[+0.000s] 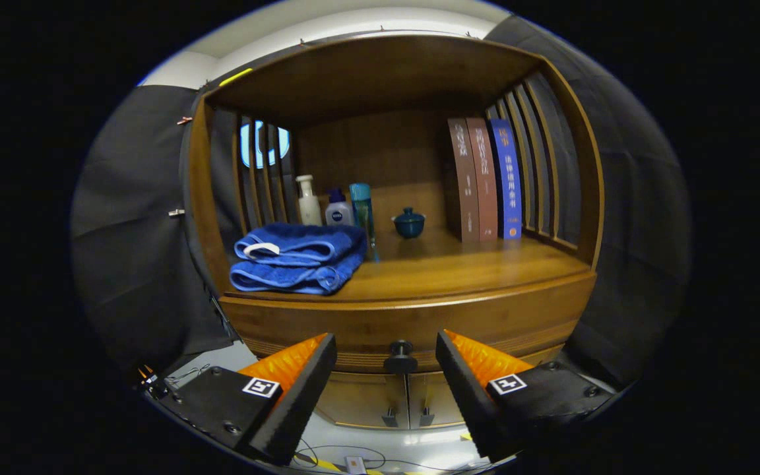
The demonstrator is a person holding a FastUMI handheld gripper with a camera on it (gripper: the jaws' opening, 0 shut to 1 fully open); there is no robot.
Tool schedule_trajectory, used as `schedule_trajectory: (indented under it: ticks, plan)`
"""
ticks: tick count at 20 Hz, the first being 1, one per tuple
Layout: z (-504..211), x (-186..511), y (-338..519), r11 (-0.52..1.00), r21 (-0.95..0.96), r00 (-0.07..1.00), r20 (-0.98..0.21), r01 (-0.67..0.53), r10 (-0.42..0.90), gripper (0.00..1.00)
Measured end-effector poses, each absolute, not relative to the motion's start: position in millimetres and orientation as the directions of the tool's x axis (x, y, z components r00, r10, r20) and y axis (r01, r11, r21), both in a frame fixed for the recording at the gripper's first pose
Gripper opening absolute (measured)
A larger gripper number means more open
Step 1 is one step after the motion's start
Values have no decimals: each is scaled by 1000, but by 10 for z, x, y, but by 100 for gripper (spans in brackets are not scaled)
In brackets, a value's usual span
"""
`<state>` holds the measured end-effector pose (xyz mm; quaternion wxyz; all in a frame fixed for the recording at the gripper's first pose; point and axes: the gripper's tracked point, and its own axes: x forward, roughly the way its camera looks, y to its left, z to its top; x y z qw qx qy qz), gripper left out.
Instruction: Pull open the drawer, take out the items inside it, and place them on the countertop above the cabinet.
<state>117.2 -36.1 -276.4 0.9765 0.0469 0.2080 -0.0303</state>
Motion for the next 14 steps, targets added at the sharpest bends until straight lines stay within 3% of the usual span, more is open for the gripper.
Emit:
schedule_trajectory:
  ticks: [10, 14]
  plan:
    - [-3527, 1516, -413, 996, 43, 858, -512, 83, -49, 94]
    - [-3626, 1562, -473, 995, 33, 848, -527, 92, -61, 74]
